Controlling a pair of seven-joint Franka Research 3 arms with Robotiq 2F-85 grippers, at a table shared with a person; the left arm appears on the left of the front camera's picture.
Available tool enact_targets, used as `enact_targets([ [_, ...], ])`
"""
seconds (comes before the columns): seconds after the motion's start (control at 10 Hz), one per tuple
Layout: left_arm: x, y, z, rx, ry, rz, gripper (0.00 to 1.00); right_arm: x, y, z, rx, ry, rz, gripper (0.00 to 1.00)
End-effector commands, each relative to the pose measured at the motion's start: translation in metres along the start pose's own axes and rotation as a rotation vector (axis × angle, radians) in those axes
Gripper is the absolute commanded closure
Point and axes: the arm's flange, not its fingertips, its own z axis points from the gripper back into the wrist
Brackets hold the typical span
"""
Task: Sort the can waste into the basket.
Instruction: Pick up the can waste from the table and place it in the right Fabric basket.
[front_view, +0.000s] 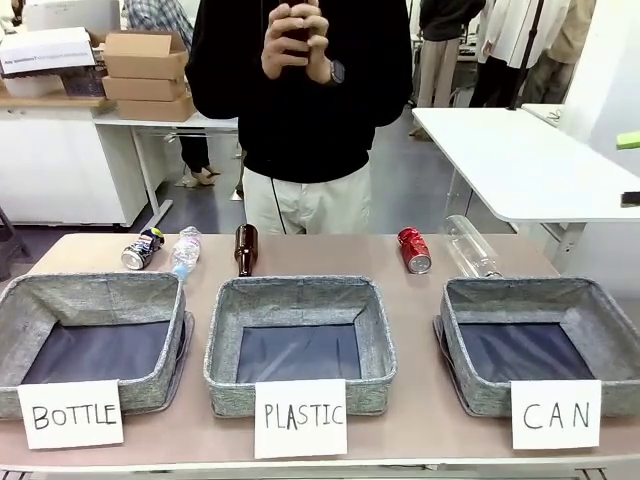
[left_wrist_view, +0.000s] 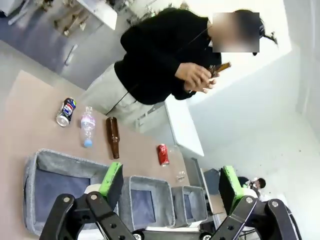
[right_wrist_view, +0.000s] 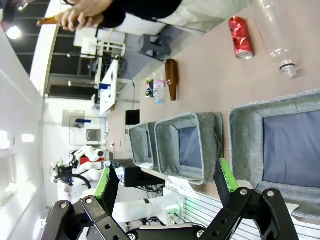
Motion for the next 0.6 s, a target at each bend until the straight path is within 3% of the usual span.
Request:
enact_targets([
  [0.0,0.0158,-0.0008,-0.013,0.002,0.014,-0.023,0.0,0.0023,0.0,-0.0009,0.028,-0.005,0.025,0.0],
  [0.5,0.0158,-0.0008,-0.013,0.002,0.014,-0.023,0.0,0.0023,0.0,-0.0009,0.028,-0.005,0.025,0.0],
])
